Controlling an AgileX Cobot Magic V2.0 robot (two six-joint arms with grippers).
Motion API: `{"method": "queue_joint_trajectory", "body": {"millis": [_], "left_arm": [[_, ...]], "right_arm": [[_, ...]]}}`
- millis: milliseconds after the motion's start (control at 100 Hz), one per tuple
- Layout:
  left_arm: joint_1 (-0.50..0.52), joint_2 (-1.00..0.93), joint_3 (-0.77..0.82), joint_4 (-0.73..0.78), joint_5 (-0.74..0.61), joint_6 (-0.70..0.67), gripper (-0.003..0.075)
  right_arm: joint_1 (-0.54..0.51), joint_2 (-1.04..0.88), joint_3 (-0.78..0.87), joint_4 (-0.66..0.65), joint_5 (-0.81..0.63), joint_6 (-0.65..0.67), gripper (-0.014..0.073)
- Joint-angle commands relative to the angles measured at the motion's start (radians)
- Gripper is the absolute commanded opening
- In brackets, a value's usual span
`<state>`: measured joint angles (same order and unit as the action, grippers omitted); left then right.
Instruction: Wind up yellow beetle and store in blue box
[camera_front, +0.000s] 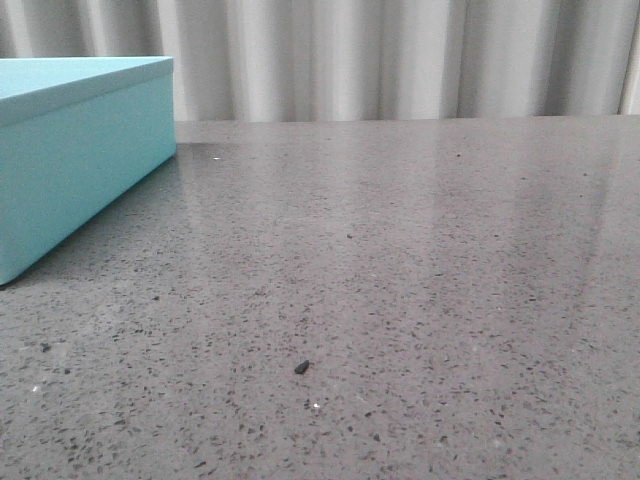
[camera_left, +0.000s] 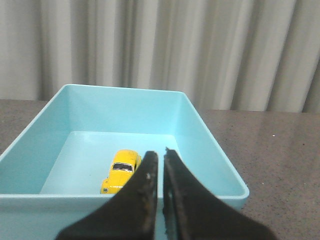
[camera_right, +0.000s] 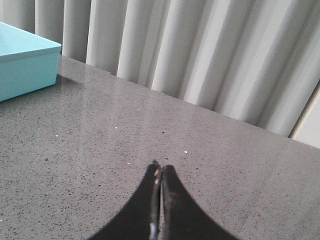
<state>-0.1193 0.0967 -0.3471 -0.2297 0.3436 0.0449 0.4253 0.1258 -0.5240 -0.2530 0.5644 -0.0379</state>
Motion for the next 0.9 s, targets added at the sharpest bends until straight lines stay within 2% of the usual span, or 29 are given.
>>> {"method": "queue_joint_trajectory", "body": {"millis": [0, 160, 260, 310, 360, 590, 820, 890], "left_arm": [[-0.001, 0.010, -0.023, -0.015, -0.079, -0.010, -0.0021], [-0.001, 0.010, 0.006, -0.037, -0.093, -0.010, -0.0021], [-0.001, 0.010, 0.070, -0.050, -0.259, -0.010, -0.0021], [0.004, 0.010, 0.104, -0.023, -0.385, -0.010, -0.0021], [0.011, 0.010, 0.136, 0.012, -0.450, -0.010, -0.0021], [0.017, 0.010, 0.264, 0.080, -0.571, -0.010, -0.0021], [0.017, 0.010, 0.373, 0.131, -0.581, -0.010, -0.0021], [0.017, 0.010, 0.372, 0.137, -0.513, -0.010, -0.0021]], "right_arm": [[0.000, 0.011, -0.025, -0.020, -0.089, 0.001, -0.0053], [0.000, 0.011, -0.025, -0.020, -0.055, 0.001, -0.0053], [0.000, 0.011, -0.025, -0.020, -0.050, 0.001, -0.0053], [0.000, 0.011, -0.025, -0.020, -0.050, 0.001, -0.0053], [0.000, 0.011, -0.025, -0.020, -0.050, 0.001, -0.0053], [0.000, 0.011, -0.025, -0.020, -0.050, 0.001, -0.0053], [0.000, 0.011, -0.025, -0.020, -0.050, 0.001, -0.0053], [0.000, 0.011, -0.025, -0.020, -0.050, 0.001, -0.0053]]}}
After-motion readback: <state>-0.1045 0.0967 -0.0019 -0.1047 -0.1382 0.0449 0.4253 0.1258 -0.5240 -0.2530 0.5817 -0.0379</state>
